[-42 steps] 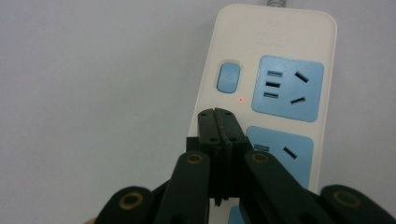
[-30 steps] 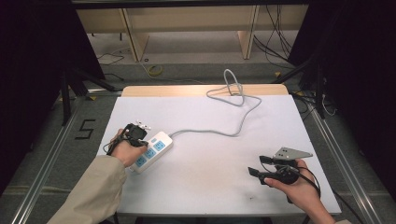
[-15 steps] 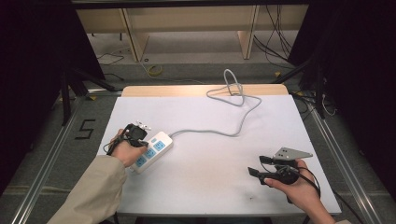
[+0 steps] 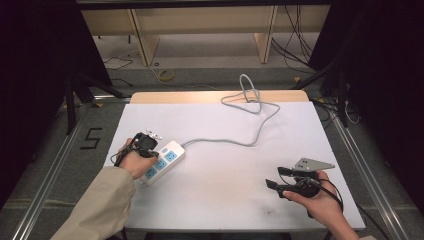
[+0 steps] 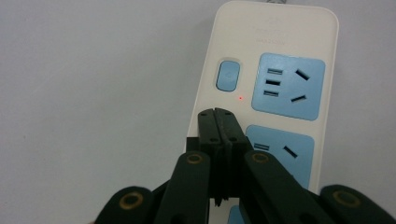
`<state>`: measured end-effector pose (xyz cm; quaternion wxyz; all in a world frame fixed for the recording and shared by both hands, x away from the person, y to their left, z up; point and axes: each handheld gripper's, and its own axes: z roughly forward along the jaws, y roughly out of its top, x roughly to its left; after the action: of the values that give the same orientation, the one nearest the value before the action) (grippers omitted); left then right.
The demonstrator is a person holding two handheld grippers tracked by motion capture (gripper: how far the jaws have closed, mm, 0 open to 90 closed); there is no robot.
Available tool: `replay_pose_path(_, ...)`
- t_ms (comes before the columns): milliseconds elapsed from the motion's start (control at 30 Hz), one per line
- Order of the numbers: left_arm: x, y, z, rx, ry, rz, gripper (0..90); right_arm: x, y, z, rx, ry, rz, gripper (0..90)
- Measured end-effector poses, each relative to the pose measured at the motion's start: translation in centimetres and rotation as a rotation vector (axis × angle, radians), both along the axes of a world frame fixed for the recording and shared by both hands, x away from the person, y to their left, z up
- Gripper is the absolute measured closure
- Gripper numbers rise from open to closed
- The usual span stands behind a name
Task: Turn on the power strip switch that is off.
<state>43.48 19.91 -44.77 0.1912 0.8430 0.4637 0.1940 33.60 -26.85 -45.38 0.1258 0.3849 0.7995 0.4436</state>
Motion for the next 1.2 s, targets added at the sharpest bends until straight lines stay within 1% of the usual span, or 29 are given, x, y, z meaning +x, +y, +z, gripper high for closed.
replay_pose_path(100, 0.04, 0.12, 0.02, -0.005, 0.003, 0.0, 90.0, 0.01, -0.01, 0.01, 0.0, 0.0, 0.0, 32.0)
replay_pose_path(300, 0.01, 0.08, 0.01, 0.003, -0.004, -0.013, 90.0, 0.02, -0.05, 0.05, 0.0, -0.001, -0.001, 32.0)
replay_pose_path(533, 0.05, 0.22, 0.02, -0.009, -0.001, -0.014, 90.0, 0.02, -0.05, 0.05, -0.001, -0.002, -0.001, 32.0)
replay_pose_path(600, 0.01, 0.19, 0.11, -0.002, -0.013, -0.017, 90.0, 0.02, -0.05, 0.05, 0.0, -0.003, -0.002, 32.0)
replay_pose_path(833, 0.01, 0.22, 0.09, -0.003, -0.015, -0.02, 89.9, 0.03, -0.05, 0.06, 0.0, -0.003, -0.001, 32.0)
replay_pose_path(967, -0.02, 0.29, 0.29, -0.007, -0.037, -0.016, 89.8, 0.02, -0.08, 0.07, 0.0, -0.003, -0.001, 32.0)
replay_pose_path(1100, -0.14, 0.29, 0.6, -0.029, -0.071, -0.008, 89.8, 0.02, -0.08, 0.08, 0.0, -0.002, -0.001, 32.0)
replay_pose_path(1200, -0.22, 0.23, 0.75, -0.039, -0.092, -0.014, 89.7, 0.01, -0.08, 0.09, 0.001, -0.003, 0.0, 32.0)
